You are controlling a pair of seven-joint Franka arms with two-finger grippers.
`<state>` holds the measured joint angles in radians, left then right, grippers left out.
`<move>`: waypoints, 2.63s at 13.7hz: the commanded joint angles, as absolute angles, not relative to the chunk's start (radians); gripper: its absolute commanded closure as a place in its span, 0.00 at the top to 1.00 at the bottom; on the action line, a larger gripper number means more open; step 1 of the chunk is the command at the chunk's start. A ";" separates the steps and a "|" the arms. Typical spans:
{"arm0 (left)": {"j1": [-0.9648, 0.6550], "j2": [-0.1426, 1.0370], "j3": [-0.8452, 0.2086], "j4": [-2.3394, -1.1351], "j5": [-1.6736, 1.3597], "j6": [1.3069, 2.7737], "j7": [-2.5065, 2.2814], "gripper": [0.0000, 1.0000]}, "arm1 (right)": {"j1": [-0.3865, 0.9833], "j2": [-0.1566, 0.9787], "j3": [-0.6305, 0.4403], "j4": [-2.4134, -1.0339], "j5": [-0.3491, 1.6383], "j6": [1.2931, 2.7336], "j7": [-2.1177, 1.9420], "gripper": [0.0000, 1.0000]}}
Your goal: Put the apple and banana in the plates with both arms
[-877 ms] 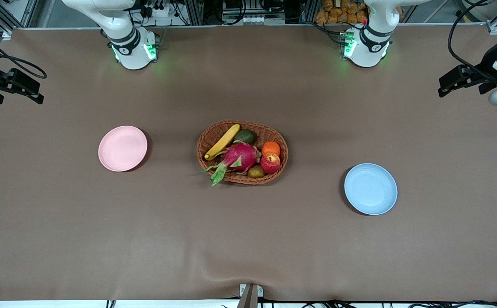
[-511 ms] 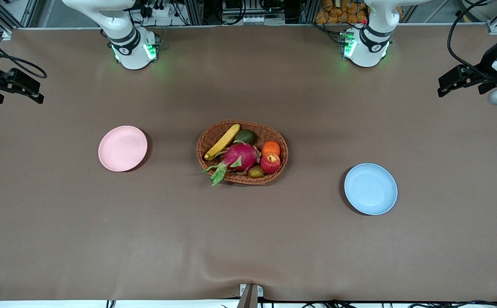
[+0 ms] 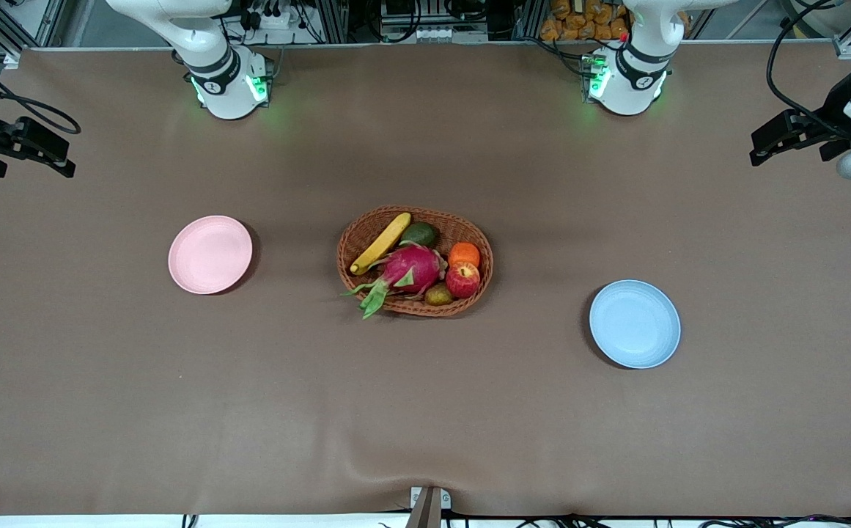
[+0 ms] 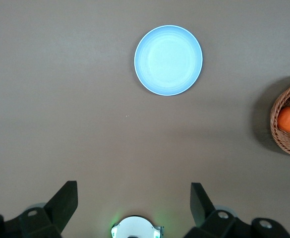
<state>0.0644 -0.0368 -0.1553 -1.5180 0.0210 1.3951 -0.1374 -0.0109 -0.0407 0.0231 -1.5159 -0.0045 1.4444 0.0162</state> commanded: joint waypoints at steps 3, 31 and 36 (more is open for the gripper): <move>0.060 -0.028 -0.156 -1.497 0.018 1.390 -0.129 1.00 | -0.015 -0.031 0.028 -1.499 -0.014 1.434 0.031 1.00; -0.072 0.162 -0.221 -1.563 -0.089 1.593 -0.377 1.00 | -0.018 -0.031 0.026 -1.497 -0.012 1.434 0.018 1.00; -0.159 0.254 -0.221 -1.582 -0.086 1.718 -0.527 1.00 | -0.018 -0.031 0.026 -1.497 -0.012 1.434 0.018 1.00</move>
